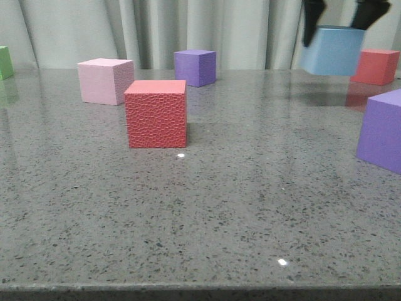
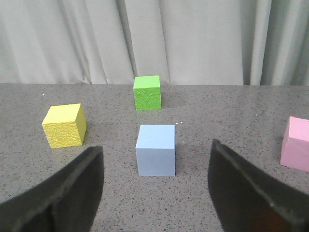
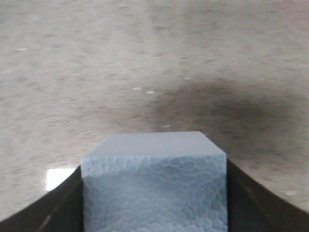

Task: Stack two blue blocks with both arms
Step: 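Carry the light blue cube with the right gripper toward the purple cube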

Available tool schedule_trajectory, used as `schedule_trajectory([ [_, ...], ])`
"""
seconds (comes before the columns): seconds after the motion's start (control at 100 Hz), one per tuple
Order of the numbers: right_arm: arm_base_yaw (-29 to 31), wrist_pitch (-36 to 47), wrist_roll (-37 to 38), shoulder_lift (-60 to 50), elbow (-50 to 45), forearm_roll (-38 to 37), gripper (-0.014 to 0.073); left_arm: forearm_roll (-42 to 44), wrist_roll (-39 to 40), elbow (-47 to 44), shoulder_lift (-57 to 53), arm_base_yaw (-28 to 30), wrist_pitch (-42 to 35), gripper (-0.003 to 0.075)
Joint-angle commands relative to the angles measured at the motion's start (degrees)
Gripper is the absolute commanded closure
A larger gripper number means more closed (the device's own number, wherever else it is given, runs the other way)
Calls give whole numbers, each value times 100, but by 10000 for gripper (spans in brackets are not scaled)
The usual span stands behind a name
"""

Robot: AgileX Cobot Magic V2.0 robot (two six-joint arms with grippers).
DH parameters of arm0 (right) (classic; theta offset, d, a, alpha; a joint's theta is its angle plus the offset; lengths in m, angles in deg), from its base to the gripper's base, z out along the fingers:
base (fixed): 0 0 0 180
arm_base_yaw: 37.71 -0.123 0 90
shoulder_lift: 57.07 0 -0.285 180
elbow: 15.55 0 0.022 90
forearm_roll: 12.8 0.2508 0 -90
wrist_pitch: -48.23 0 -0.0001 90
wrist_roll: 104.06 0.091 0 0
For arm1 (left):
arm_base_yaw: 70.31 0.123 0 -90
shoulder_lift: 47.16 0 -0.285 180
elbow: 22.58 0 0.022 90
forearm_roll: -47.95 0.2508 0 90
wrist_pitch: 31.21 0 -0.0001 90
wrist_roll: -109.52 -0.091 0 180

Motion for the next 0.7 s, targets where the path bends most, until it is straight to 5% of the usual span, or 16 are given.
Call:
schedule_trajectory([
  [0.0,-259,333,198,-362,189,4,265,-40,39,216,25,-41,-479,259],
  [0.69,-1528,1512,933,-2,189,658,265,-40,39,216,25,-41,-479,259],
])
